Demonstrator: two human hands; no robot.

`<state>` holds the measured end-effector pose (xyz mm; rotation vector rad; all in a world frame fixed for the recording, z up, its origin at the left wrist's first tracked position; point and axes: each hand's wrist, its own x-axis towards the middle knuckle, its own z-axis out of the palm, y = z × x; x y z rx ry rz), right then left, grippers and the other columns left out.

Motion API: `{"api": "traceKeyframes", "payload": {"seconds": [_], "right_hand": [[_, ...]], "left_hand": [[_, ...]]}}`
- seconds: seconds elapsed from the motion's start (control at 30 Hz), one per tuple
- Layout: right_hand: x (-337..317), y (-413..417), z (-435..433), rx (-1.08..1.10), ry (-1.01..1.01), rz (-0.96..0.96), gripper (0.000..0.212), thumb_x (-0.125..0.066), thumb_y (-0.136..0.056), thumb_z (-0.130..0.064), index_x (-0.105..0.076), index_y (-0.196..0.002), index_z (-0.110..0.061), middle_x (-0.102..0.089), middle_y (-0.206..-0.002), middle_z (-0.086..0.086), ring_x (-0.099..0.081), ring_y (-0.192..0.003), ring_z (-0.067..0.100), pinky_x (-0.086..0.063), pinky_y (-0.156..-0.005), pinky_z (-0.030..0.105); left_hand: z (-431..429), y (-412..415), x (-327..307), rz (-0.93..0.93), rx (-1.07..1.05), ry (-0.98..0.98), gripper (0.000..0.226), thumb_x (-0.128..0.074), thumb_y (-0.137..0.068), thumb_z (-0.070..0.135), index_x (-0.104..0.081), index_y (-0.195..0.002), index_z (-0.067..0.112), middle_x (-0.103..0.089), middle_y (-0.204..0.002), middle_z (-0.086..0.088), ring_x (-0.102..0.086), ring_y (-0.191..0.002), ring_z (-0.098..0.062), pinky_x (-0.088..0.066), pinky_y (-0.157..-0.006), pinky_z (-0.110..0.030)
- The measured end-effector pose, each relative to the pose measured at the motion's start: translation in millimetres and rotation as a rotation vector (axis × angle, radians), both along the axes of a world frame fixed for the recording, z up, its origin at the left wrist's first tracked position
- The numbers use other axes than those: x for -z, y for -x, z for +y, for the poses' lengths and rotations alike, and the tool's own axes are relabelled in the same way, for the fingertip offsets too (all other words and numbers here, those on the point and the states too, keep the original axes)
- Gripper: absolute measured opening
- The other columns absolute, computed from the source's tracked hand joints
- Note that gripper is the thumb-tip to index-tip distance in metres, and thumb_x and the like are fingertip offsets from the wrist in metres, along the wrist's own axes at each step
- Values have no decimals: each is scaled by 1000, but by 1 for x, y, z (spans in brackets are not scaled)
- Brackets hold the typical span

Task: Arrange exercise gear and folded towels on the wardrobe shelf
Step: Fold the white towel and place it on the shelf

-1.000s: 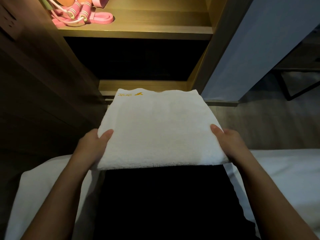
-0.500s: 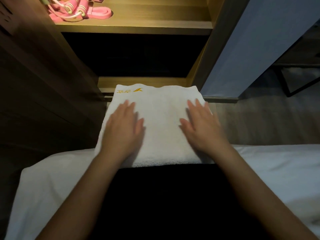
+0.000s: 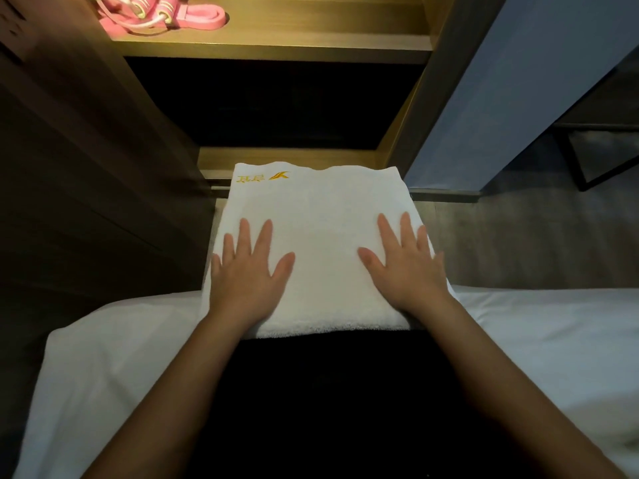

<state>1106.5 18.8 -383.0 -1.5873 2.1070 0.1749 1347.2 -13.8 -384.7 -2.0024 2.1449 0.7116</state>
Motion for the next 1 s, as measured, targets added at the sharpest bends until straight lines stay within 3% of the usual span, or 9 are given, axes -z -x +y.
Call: {"api": "traceKeyframes", "payload": {"seconds": [0.1,0.17,0.27,0.4,0.53,0.7,0.83,0.9,1.0], "right_hand": [[0,15,3,144,-44,-115,79,-14,-88,-75,9,-152,-36,5,-163,1,-13,-147,34,-26,-112,58],[-2,25,0,255,-43,-276,81,-24,-90,-73,1,-154,-29,-15,-161,5,-32,-140,32,-33,-110,53],[-4,43,-18,489,19,-558,68,-36,-96,-60,-32,-147,-15,-45,-146,11,-49,-123,27,-39,-104,44],[-2,52,-28,632,-120,-546,67,-26,-98,-61,-45,-140,-11,-52,-137,15,-52,-120,35,-39,-106,51],[-3,53,-13,606,-138,-540,64,-25,-101,-56,-43,-141,-11,-51,-138,15,-51,-121,34,-38,-103,48],[-11,50,2,553,-58,-483,54,-30,-104,-43,-42,-140,-5,-50,-138,18,-49,-124,35,-38,-102,44],[-19,27,-31,319,235,-223,53,-37,-101,-44,-30,-147,-18,-40,-149,7,-40,-135,31,-35,-109,50],[-17,6,-53,117,341,-165,55,-32,-102,-43,-23,-152,-22,-25,-159,1,-20,-147,27,-22,-117,53],[-6,-24,-71,-121,275,-82,55,-22,-104,-41,-11,-155,-25,-3,-164,-4,3,-151,22,1,-118,53]], "left_hand": [[-1,-9,2,49,-151,-67,77,-16,-89,73,4,-153,35,6,-163,0,-1,-149,-31,-15,-116,-55],[-8,-19,1,134,-276,-127,78,-23,-89,73,-6,-153,31,-14,-161,-4,-26,-142,-35,-33,-108,-57],[-33,-32,-1,288,-542,-203,77,-31,-90,70,-26,-147,19,-46,-140,-11,-50,-120,-34,-43,-95,-47],[-54,-38,5,326,-722,-286,73,-32,-96,62,-47,-136,3,-56,-120,-15,-53,-98,-31,-37,-81,-37],[-41,-49,12,324,-650,-282,62,-31,-99,57,-54,-125,5,-53,-87,-1,-49,-74,-19,-37,-74,-35],[-21,-56,3,194,-497,-160,54,-34,-100,51,-48,-130,8,-56,-119,-13,-51,-96,-25,-41,-81,-39],[-43,-23,-16,175,-267,273,48,-46,-97,32,-39,-139,10,-45,-139,-14,-46,-125,-33,-42,-99,-48],[-53,9,-20,231,-102,396,52,-43,-97,28,-34,-145,9,-39,-147,-11,-36,-136,-29,-33,-110,-47],[-58,50,-12,156,67,325,57,-32,-102,30,-14,-154,16,-16,-161,-3,-11,-149,-19,-13,-121,-45]]}}
